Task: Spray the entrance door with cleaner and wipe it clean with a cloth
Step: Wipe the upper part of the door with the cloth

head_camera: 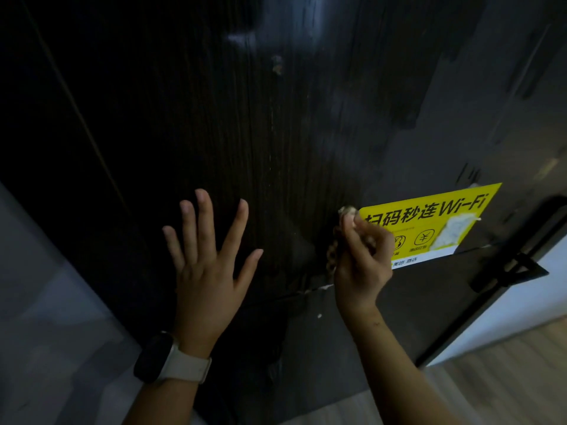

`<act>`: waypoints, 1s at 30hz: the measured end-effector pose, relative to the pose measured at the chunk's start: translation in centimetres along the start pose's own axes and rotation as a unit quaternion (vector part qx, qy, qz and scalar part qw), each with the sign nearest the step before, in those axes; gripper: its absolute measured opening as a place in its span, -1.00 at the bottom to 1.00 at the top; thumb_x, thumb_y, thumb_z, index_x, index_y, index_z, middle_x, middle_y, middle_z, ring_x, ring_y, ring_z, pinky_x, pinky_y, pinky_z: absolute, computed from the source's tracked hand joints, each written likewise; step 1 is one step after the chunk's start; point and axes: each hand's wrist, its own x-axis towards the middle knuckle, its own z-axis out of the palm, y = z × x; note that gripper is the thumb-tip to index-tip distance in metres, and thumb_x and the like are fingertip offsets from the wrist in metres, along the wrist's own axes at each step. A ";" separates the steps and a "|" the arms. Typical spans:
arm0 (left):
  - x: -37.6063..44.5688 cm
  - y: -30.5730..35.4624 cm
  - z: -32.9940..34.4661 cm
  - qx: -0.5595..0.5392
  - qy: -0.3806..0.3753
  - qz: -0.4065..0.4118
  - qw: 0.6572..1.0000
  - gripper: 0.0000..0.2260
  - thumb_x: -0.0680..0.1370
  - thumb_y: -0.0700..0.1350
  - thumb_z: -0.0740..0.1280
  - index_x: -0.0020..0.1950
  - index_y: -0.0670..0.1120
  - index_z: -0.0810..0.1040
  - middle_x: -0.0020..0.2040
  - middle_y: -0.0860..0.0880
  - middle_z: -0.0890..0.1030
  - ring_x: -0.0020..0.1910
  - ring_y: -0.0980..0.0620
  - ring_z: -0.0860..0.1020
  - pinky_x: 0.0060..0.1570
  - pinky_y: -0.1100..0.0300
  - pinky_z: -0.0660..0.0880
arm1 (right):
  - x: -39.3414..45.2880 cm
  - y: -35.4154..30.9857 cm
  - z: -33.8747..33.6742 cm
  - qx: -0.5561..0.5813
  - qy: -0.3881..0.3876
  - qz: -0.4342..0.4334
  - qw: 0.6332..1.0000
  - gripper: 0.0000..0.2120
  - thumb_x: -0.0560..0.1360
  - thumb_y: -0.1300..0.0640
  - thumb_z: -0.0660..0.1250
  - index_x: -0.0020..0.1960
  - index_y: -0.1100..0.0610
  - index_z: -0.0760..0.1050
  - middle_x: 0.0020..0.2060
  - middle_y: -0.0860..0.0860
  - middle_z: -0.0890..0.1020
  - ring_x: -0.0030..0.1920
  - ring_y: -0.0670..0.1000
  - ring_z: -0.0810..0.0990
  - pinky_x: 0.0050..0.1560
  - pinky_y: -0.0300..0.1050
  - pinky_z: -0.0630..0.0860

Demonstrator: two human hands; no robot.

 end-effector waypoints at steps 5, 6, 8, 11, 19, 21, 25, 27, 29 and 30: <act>-0.2 -0.5 -0.5 -0.047 -0.012 0.010 0.999 -0.36 0.53 0.04 0.29 0.56 0.06 0.11 0.58 -0.01 -0.27 0.56 -0.09 -0.24 0.50 -0.02 -0.34 | -8.0 2.7 -1.2 -0.027 -0.067 0.019 0.997 -0.76 0.58 0.17 0.31 0.20 0.26 0.57 -0.01 0.02 0.46 -0.04 0.21 0.59 0.08 -0.17 0.48; -0.3 -0.6 -0.6 -0.050 -0.015 0.012 0.999 -0.38 0.53 0.03 0.29 0.55 0.05 0.13 0.58 -0.02 -0.26 0.57 -0.09 -0.23 0.50 -0.02 -0.32 | -8.9 2.8 -1.8 -0.030 -0.077 0.044 0.996 -0.74 0.53 0.23 0.34 0.21 0.23 0.56 0.00 0.02 0.47 -0.01 0.19 0.59 0.09 -0.21 0.49; -0.5 -0.7 -1.0 -0.062 -0.015 0.018 0.998 -0.42 0.54 -0.01 0.28 0.54 0.03 0.18 0.59 -0.04 -0.19 0.57 -0.10 -0.17 0.52 -0.03 -0.26 | -9.7 2.9 -2.8 -0.006 -0.072 0.109 0.991 -0.64 0.43 0.38 0.36 0.21 0.23 0.56 -0.01 0.08 0.52 0.02 0.13 0.60 0.10 -0.25 0.50; -1.1 -1.1 -2.0 -0.103 0.012 0.029 0.994 -0.52 0.56 -0.13 0.28 0.47 -0.02 0.31 0.58 -0.08 0.01 0.58 -0.09 -0.04 0.54 -0.04 -0.12 | -8.8 2.2 -3.5 0.014 -0.007 0.188 0.982 -0.61 0.40 0.50 0.38 0.19 0.27 0.58 -0.04 0.11 0.54 -0.01 0.05 0.57 0.04 -0.28 0.48; -5.0 -4.5 -2.8 -0.013 0.017 -0.051 0.998 -0.31 0.51 0.08 0.23 0.58 0.05 0.03 0.59 -0.02 -0.23 0.57 -0.08 -0.21 0.50 -0.12 -0.23 | -10.6 -0.2 0.9 0.041 0.080 0.278 0.956 -0.68 0.41 0.43 0.43 0.06 0.11 0.64 -0.12 0.04 0.54 -0.10 -0.01 0.57 -0.04 -0.27 0.51; -5.2 -5.3 -2.6 0.012 -0.025 -0.043 0.999 -0.27 0.50 0.17 0.16 0.59 0.09 -0.08 0.58 -0.07 -0.29 0.55 -0.11 -0.27 0.46 -0.21 -0.21 | -11.4 -1.4 2.3 0.049 0.099 0.301 0.947 -0.69 0.40 0.44 0.44 0.02 0.09 0.65 -0.19 0.03 0.52 -0.16 -0.12 0.54 -0.09 -0.31 0.49; -5.2 -5.6 -2.6 0.008 -0.038 -0.034 0.999 -0.27 0.51 0.16 0.18 0.59 0.08 -0.10 0.56 -0.10 -0.33 0.54 -0.14 -0.30 0.47 -0.14 -0.32 | -13.5 -4.6 4.5 0.063 0.066 0.299 0.950 -0.63 0.37 0.51 0.43 0.04 0.14 0.64 -0.20 0.02 0.49 -0.17 -0.20 0.53 -0.04 -0.39 0.47; -5.2 -5.7 -2.6 0.031 -0.037 -0.025 0.999 -0.26 0.51 0.11 0.25 0.59 0.07 -0.07 0.55 -0.10 -0.35 0.54 -0.15 -0.31 0.47 -0.11 -0.35 | -14.6 -6.3 5.0 0.096 0.012 0.273 0.957 -0.64 0.37 0.50 0.42 0.05 0.16 0.65 -0.18 0.00 0.49 -0.13 -0.20 0.55 0.02 -0.36 0.49; -5.1 -5.8 -2.5 0.038 -0.031 -0.021 0.999 -0.25 0.50 0.06 0.28 0.59 0.08 -0.06 0.55 -0.09 -0.36 0.53 -0.15 -0.33 0.47 -0.09 -0.37 | -14.9 -7.3 4.8 0.141 -0.060 0.266 0.952 -0.66 0.38 0.51 0.41 0.03 0.17 0.68 -0.16 -0.02 0.51 -0.11 -0.18 0.58 0.03 -0.32 0.52; -5.0 -5.7 -2.5 0.036 -0.034 -0.019 0.999 -0.25 0.50 0.05 0.28 0.59 0.10 -0.07 0.55 -0.09 -0.36 0.53 -0.14 -0.34 0.47 -0.08 -0.38 | -14.8 -7.3 4.4 0.154 -0.084 0.266 0.948 -0.65 0.38 0.52 0.41 0.02 0.16 0.68 -0.15 -0.01 0.53 -0.10 -0.16 0.59 0.02 -0.31 0.53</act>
